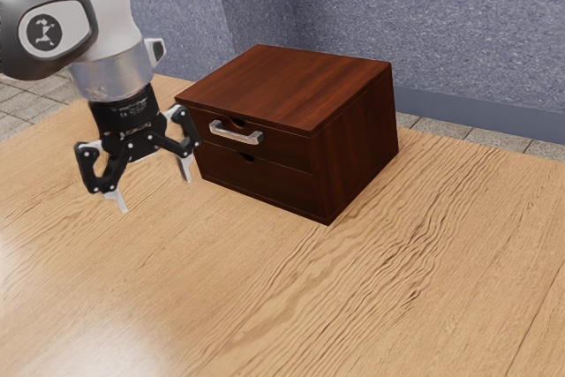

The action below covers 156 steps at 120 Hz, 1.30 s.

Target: Pull the drawer handle with one arm to open the drawer

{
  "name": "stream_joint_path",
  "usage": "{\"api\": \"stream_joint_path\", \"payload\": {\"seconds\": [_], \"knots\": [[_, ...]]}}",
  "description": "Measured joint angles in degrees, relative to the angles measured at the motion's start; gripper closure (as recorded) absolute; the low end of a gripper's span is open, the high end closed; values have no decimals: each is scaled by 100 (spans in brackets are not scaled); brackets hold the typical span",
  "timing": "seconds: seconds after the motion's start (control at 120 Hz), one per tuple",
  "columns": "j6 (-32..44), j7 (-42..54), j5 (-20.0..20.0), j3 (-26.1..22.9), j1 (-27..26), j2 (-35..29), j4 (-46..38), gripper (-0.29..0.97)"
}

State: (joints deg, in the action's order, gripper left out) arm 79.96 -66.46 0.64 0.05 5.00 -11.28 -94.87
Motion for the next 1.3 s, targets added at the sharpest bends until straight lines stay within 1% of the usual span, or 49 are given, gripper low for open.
{"api": "stream_joint_path", "payload": {"seconds": [0.117,0.225,0.283,0.383,0.5,0.65,0.717,0.825,1.017,1.15,1.3], "knots": [[447,-504,-63,15,45,10,-125,0],[762,-892,247,28,72,157,-116,0],[881,-1089,364,24,62,476,2,0],[1072,-1394,405,62,122,1286,808,0],[1465,-1683,333,82,253,1616,1001,0],[1893,-1934,212,87,538,2217,1382,0],[2072,-2023,149,108,607,2289,1432,0],[2284,-2158,-87,350,554,2301,1418,0],[2504,-2277,-250,381,557,2411,1410,0],[2643,-2306,-284,382,554,2441,1412,8],[2829,-2323,-303,373,555,2544,1415,12]]}}
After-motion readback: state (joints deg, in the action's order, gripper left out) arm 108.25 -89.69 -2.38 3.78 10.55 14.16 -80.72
